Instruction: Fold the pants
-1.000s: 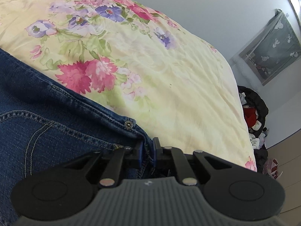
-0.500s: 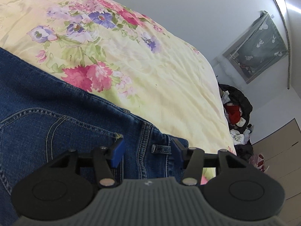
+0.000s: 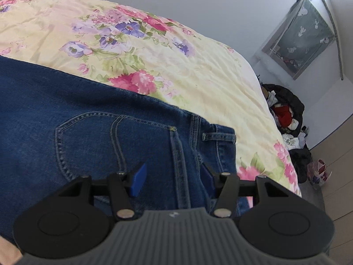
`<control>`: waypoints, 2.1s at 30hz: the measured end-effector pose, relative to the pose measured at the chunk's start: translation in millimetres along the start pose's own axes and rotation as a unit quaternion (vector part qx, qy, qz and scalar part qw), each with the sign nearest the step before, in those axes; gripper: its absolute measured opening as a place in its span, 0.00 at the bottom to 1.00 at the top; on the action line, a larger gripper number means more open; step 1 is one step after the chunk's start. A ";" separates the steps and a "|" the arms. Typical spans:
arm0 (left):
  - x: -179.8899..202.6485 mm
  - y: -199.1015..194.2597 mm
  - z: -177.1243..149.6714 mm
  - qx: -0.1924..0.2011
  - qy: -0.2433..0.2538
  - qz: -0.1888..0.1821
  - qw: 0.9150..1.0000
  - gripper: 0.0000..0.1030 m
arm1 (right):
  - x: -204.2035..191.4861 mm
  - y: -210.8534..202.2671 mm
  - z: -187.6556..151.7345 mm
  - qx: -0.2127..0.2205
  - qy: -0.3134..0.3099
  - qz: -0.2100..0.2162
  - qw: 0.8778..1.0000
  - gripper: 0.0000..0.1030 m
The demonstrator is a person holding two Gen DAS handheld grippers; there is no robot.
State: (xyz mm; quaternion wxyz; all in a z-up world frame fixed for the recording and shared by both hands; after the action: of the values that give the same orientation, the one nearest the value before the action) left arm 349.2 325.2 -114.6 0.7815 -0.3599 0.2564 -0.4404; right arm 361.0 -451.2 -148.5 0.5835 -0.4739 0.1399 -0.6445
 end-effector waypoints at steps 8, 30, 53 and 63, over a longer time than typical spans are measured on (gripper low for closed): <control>-58.3 4.5 -41.3 -0.006 -0.217 -0.136 0.967 0.74 | -50.6 -49.7 -45.7 -0.026 0.068 0.066 0.995 0.48; -77.7 82.9 -56.1 -0.012 -0.350 -0.173 0.921 0.44 | -96.6 -57.5 -63.3 -0.077 0.109 0.073 0.988 0.48; -49.4 52.3 -32.6 0.029 -0.168 -0.015 0.985 0.09 | -146.3 -72.0 -74.5 -0.048 0.144 0.096 0.984 0.29; -44.6 68.5 -33.9 0.018 -0.131 0.009 0.991 0.10 | -127.3 -57.0 -73.8 -0.060 0.147 0.077 0.984 0.00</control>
State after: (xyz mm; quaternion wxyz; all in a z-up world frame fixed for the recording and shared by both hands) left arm 338.0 376.9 -185.5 0.8186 -0.3979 0.1475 -0.3870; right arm 251.9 -350.2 -201.4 0.5750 -0.3957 0.2984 -0.6509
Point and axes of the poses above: each gripper's, at about its wrist camera, not at the fingertips, and y roughly the way its jaws point, x to its right, z to its top, the point moved 5 cm from there along y, roughly the way its jaws point, and after that the axes turned 7 degrees about -y, right-handed, at the moved point
